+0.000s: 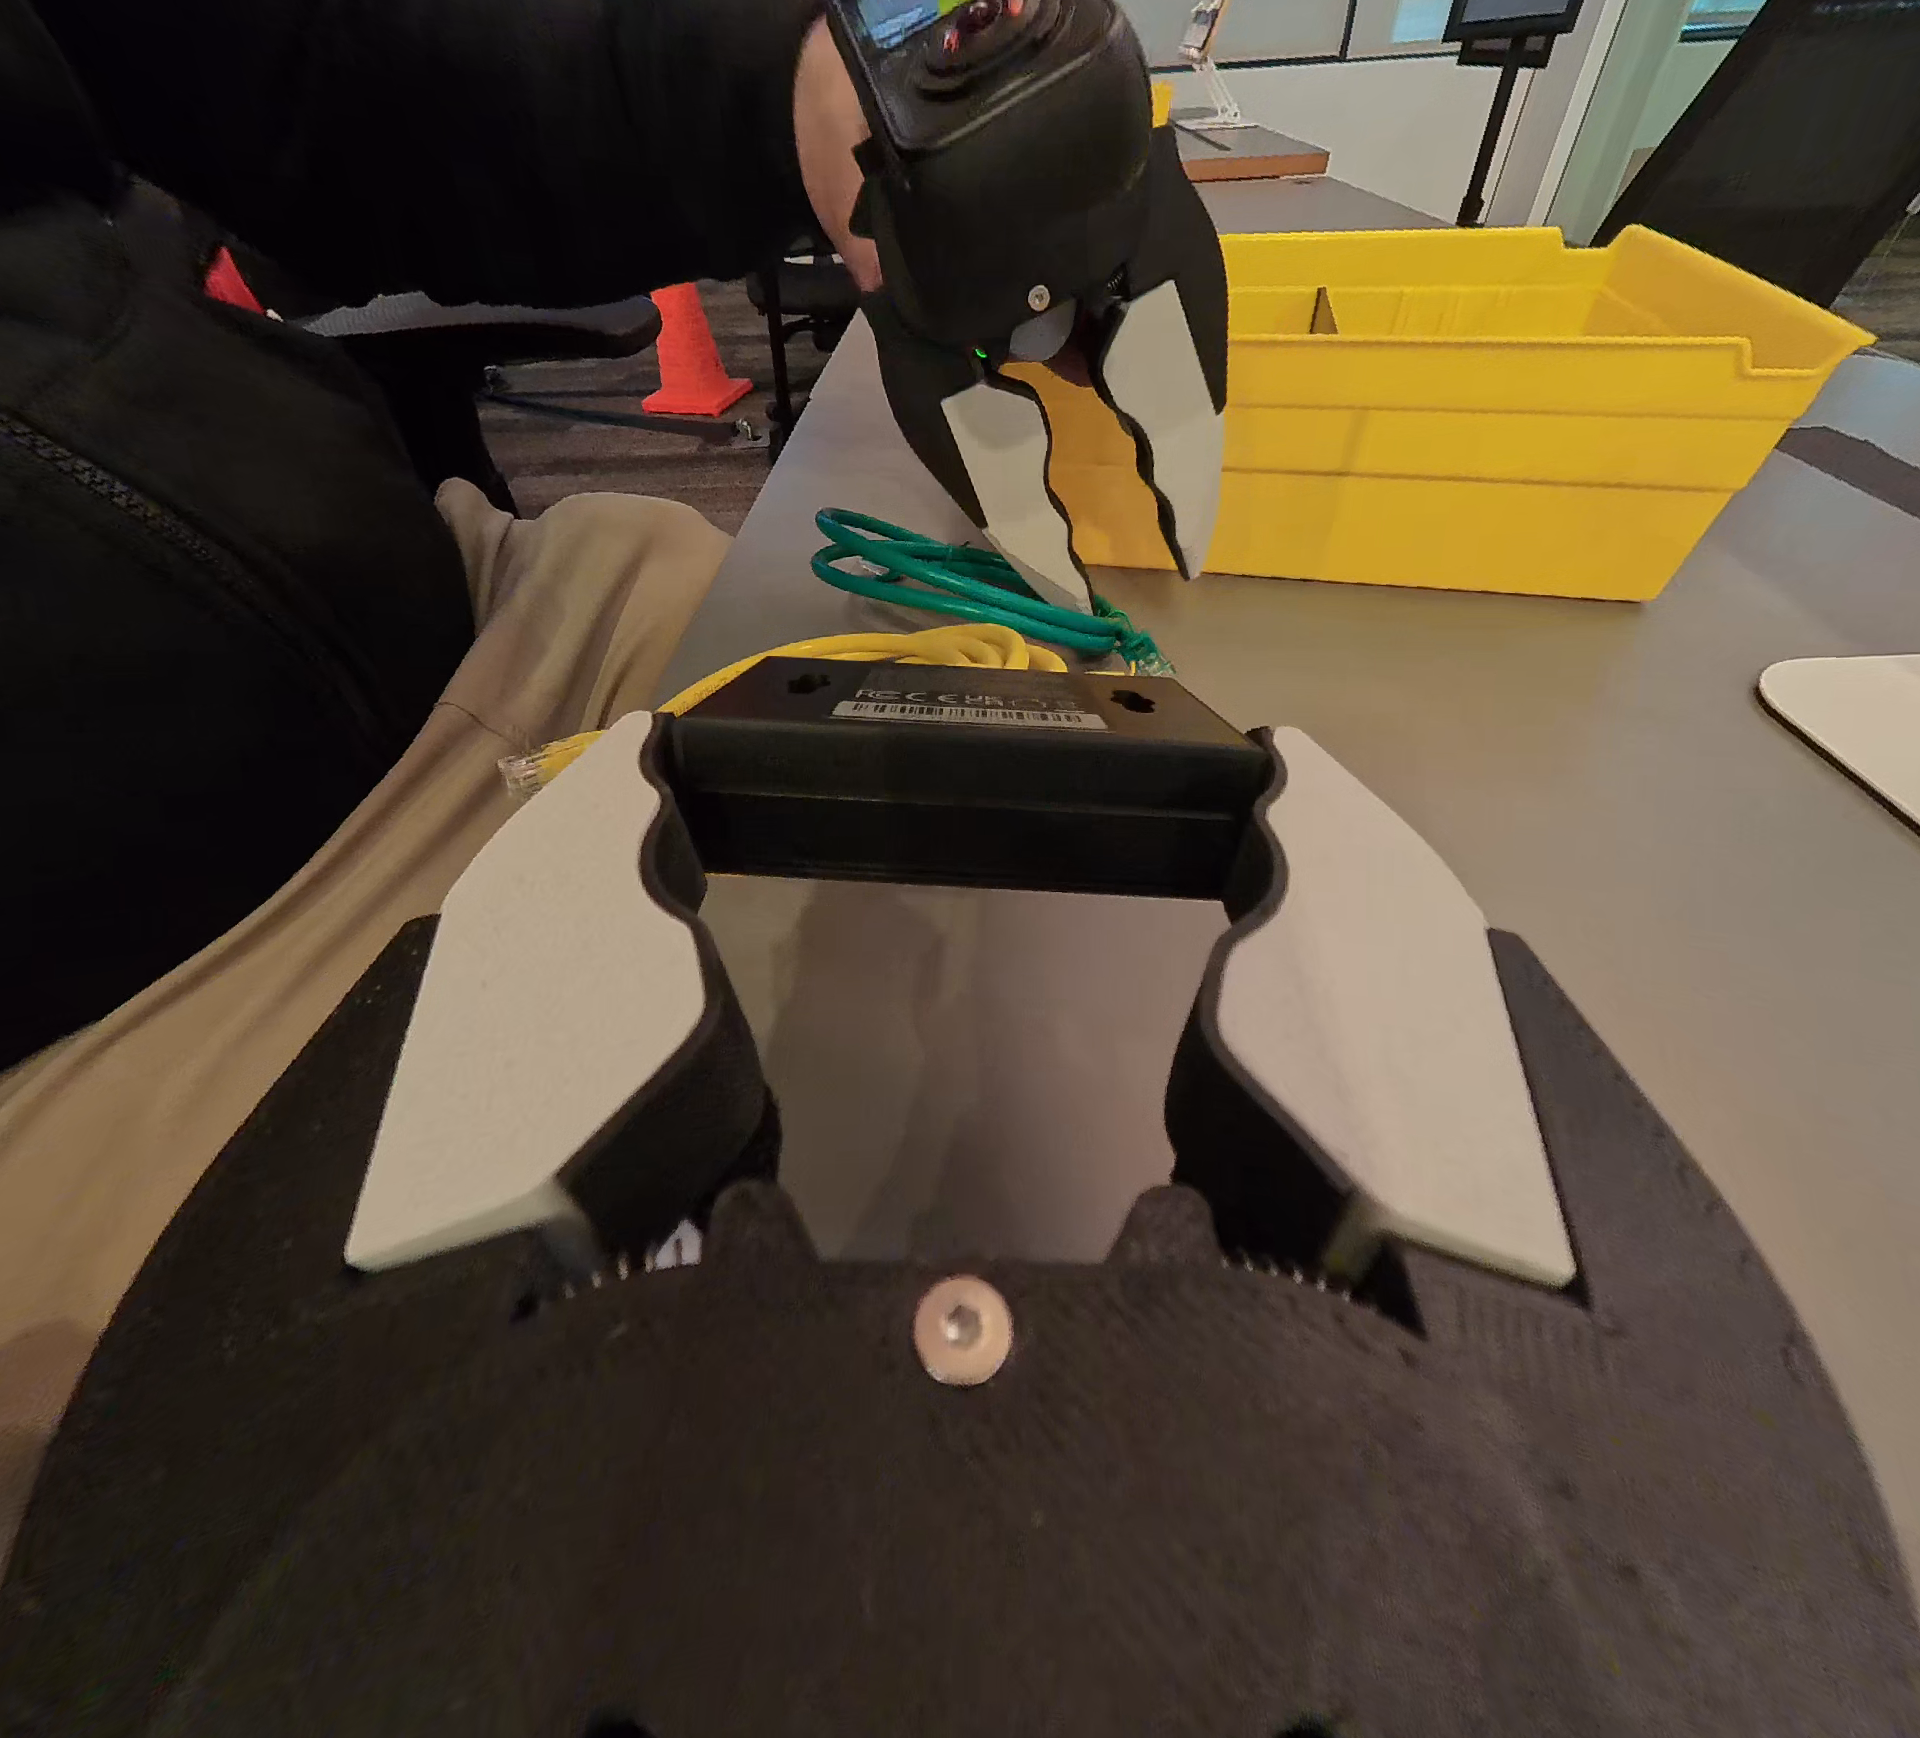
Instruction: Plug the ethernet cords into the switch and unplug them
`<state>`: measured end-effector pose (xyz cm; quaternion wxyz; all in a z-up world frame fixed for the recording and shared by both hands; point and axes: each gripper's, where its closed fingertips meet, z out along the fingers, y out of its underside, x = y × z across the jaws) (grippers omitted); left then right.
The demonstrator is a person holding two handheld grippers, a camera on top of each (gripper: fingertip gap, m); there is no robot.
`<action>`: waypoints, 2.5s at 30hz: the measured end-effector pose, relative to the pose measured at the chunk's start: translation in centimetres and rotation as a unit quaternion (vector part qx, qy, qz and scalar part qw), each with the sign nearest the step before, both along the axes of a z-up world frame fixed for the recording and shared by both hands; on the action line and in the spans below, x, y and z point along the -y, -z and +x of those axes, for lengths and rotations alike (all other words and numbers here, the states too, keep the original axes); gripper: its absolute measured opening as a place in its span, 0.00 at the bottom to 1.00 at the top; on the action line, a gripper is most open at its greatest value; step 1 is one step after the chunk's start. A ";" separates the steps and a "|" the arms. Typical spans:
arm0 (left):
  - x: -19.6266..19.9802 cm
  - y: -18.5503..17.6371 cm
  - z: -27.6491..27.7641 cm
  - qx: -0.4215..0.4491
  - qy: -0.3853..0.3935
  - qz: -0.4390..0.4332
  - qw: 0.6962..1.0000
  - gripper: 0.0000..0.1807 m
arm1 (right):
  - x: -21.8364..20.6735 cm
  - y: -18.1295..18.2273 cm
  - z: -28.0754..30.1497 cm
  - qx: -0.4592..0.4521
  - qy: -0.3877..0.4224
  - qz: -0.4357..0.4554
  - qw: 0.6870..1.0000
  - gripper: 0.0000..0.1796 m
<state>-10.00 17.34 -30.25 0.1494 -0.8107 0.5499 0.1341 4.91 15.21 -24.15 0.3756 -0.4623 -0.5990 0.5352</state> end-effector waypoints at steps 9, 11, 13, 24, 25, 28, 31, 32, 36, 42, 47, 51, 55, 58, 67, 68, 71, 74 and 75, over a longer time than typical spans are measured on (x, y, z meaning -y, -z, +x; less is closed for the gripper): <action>-0.5 1.7 1.1 -0.064 0.014 -0.018 0.998 0.14 | 0.1 0.1 0.0 0.004 -0.001 0.002 1.000 0.56; -0.8 2.3 1.1 -0.079 0.022 -0.013 0.997 0.14 | 0.1 0.2 0.0 0.008 -0.002 0.003 1.000 0.56; -1.1 2.9 1.0 -0.077 0.019 -0.020 0.997 0.13 | 0.2 0.2 0.0 0.009 -0.003 0.002 1.000 0.56; -3.0 3.0 2.2 -0.094 0.094 -0.036 0.990 0.09 | 0.4 0.3 0.0 0.011 -0.009 0.003 1.000 0.56; -2.8 2.7 2.3 -0.089 0.093 -0.045 0.991 0.11 | 0.4 0.3 0.0 0.011 -0.009 0.003 1.000 0.56; -3.4 0.5 2.5 -0.019 0.052 -0.049 0.997 0.15 | 0.4 0.3 0.0 0.011 -0.010 0.002 1.000 0.56; -3.8 -1.0 3.9 0.057 0.038 -0.045 0.997 0.14 | 0.4 0.3 0.0 0.013 -0.010 0.003 1.000 0.56; -3.5 -0.7 4.1 0.058 0.043 -0.052 0.996 0.14 | 0.4 0.3 0.0 0.013 -0.010 0.003 1.000 0.56; -3.1 1.4 3.4 0.004 0.064 -0.045 0.997 0.13 | 0.4 0.3 0.0 0.013 -0.010 0.003 1.000 0.56; -3.1 1.8 4.6 0.047 0.075 -0.038 0.995 0.12 | 0.4 0.3 0.0 0.013 -0.010 0.001 1.000 0.56; -2.6 3.3 4.1 0.030 0.080 -0.057 0.995 0.09 | 0.4 0.3 0.0 0.013 -0.010 0.001 1.000 0.56; -2.9 3.1 4.0 0.024 0.078 -0.039 0.996 0.12 | 0.4 0.4 0.0 0.014 -0.010 0.001 1.000 0.56; -2.8 2.5 3.7 0.020 0.078 -0.021 0.997 0.18 | 0.4 0.3 0.0 0.014 -0.010 0.001 1.000 0.56; -2.8 2.5 2.8 -0.005 0.071 -0.019 0.997 0.17 | 0.4 0.3 0.0 0.014 -0.010 0.000 1.000 0.56; -2.5 3.2 1.9 0.009 0.024 -0.042 0.999 0.08 | 0.4 0.4 0.0 0.014 -0.010 0.000 1.000 0.55; -2.3 3.1 1.9 0.010 0.026 -0.042 0.999 0.08 | 0.4 0.3 0.0 0.014 -0.010 0.000 1.000 0.56; -2.6 2.5 2.6 0.023 0.033 -0.025 0.999 0.08 | 0.4 0.4 0.0 0.014 -0.010 0.000 1.000 0.56; -4.0 1.3 2.8 0.057 0.016 -0.012 0.998 0.07 | 0.4 0.4 0.0 0.014 -0.011 0.000 1.000 0.56; -4.1 0.8 3.2 0.073 0.018 -0.018 0.997 0.07 | 0.4 0.4 0.0 0.014 -0.012 0.000 1.000 0.56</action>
